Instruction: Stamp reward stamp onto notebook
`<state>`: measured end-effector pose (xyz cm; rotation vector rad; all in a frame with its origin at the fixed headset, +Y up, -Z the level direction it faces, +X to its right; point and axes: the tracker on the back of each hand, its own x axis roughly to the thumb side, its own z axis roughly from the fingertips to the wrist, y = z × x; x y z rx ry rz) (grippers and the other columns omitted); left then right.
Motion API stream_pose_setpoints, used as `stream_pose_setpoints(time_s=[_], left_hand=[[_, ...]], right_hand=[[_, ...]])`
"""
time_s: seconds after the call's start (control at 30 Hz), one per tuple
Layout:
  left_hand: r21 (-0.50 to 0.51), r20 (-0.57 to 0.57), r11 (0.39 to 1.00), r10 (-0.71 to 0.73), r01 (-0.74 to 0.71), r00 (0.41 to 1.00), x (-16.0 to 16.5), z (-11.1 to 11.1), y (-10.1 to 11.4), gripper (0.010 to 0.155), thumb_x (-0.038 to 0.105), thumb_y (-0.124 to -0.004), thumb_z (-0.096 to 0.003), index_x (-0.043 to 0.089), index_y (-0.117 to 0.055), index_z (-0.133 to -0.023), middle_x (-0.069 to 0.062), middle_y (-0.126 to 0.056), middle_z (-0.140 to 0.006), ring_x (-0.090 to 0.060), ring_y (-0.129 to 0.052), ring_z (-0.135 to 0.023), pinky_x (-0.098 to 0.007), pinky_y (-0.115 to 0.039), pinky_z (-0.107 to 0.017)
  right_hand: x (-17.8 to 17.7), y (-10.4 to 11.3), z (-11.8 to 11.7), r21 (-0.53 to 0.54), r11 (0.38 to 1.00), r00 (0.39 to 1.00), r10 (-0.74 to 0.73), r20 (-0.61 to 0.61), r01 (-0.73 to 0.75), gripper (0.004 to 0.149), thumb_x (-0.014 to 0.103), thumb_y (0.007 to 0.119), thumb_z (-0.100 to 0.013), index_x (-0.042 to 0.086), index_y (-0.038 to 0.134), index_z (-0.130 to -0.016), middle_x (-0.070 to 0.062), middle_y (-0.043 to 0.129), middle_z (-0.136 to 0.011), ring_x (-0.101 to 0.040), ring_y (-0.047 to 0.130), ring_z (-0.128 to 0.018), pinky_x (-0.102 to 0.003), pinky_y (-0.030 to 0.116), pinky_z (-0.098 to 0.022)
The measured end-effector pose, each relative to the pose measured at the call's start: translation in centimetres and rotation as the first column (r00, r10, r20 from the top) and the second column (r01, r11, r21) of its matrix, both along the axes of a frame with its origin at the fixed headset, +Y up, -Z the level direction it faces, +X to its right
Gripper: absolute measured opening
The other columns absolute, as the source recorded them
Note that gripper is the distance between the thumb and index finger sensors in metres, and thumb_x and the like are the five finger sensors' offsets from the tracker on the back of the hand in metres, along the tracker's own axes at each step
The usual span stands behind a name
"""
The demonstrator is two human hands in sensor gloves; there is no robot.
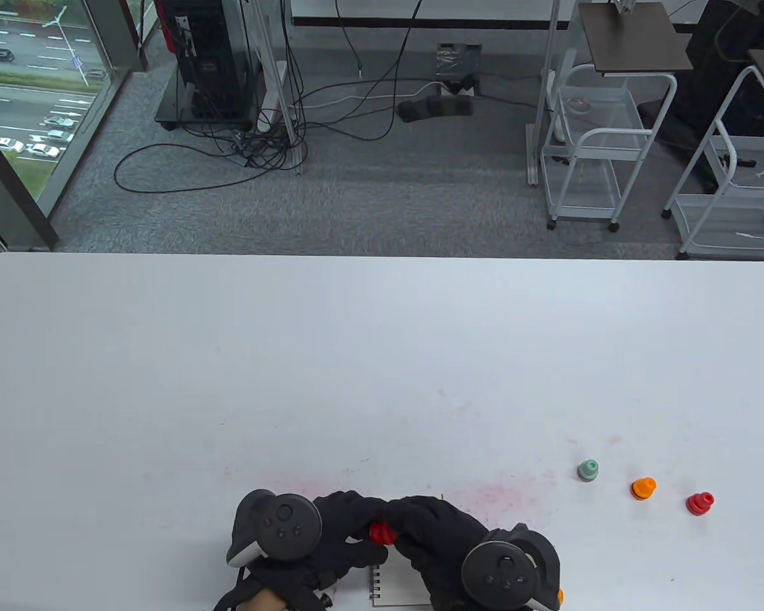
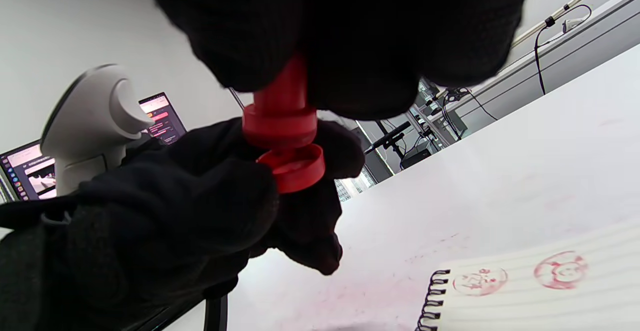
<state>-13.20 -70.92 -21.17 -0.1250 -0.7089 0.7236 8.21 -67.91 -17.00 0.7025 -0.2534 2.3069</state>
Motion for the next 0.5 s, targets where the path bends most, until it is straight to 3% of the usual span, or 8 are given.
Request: stream_pose_setpoints(time_s=[0.5], left_hand=[[0.017,0.014,1.0,-0.021,0.021,1.0,0.24,0.23,0.1,0.068,0.048,-0.089,-0.0358,0.01,-0.084,-0.092,-0.003,-0.096,-0.071,-0.022,-0.097,-0.06,-0.057,-0.079,-0.061]], right_hand=[[-0.51,0.12,0.19,0.021,0.998,0.998,0.061,-0.001,-0.061,0.044,0.023,0.086,-0.04,0.021,0.081,-0.084,-0.01,0.091,-0.082,-0.027,0.098,-0.057,-0.047,0.087,-0.046]])
